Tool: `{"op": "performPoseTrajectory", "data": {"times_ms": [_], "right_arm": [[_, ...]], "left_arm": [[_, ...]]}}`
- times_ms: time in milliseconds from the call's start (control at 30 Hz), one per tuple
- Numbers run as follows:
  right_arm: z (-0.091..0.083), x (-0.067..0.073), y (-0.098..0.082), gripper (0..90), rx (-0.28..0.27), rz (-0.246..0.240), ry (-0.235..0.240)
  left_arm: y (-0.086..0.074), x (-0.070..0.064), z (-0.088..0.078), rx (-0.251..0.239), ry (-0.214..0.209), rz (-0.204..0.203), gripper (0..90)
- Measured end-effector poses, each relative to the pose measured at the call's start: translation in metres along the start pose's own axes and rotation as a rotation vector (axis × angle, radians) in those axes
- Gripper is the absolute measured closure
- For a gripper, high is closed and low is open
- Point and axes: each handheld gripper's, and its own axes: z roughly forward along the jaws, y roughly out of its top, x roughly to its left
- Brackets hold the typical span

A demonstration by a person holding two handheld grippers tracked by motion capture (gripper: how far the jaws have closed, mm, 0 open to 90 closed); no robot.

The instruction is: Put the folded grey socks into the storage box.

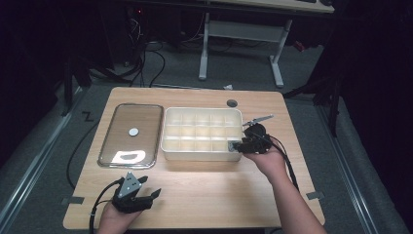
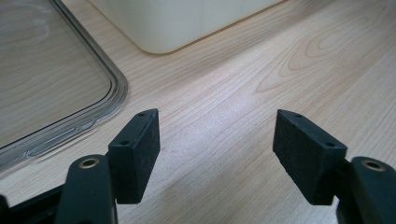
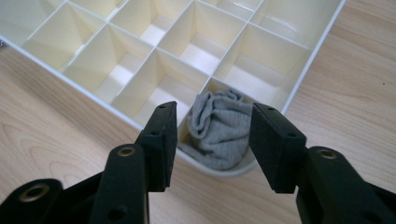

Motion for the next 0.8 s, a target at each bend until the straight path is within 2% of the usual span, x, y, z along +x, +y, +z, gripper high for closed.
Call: {"op": "performPoseTrajectory", "data": {"times_ms": [67, 100, 167, 300, 567, 667, 700, 800], "right_arm": [[-0.004, 0.002, -0.008, 50.0, -0.029, -0.010, 0.004], [-0.005, 0.003, -0.011, 48.5, -0.034, 0.001, 0.012], [-0.005, 0.006, -0.020, 46.0, -0.052, -0.016, 0.012], [-0.003, 0.012, -0.039, 41.9, -0.104, -0.026, 0.022], [0.009, 0.024, -0.080, 35.9, -0.162, -0.037, 0.018], [0.021, 0.031, -0.100, 36.3, -0.172, -0.003, 0.020], [0.024, 0.034, -0.107, 36.3, -0.186, 0.015, 0.014], [0.022, 0.049, -0.135, 39.0, -0.321, 0.055, 0.029]], "left_arm": [[0.000, -0.002, 0.002, 0.008, -0.005, 0.003, 31.9], [-0.001, -0.003, 0.002, 0.014, -0.008, 0.005, 31.3], [-0.001, -0.004, 0.004, 0.020, 0.001, 0.008, 29.5], [0.000, -0.004, 0.002, 0.010, 0.006, -0.001, 28.3], [0.002, -0.005, 0.000, -0.014, 0.008, 0.003, 28.3], [0.002, -0.006, 0.000, -0.017, 0.009, 0.011, 28.4], [0.001, -0.006, -0.001, -0.022, 0.010, 0.005, 28.4], [0.002, -0.006, -0.005, -0.032, 0.020, -0.006, 27.9]]}}
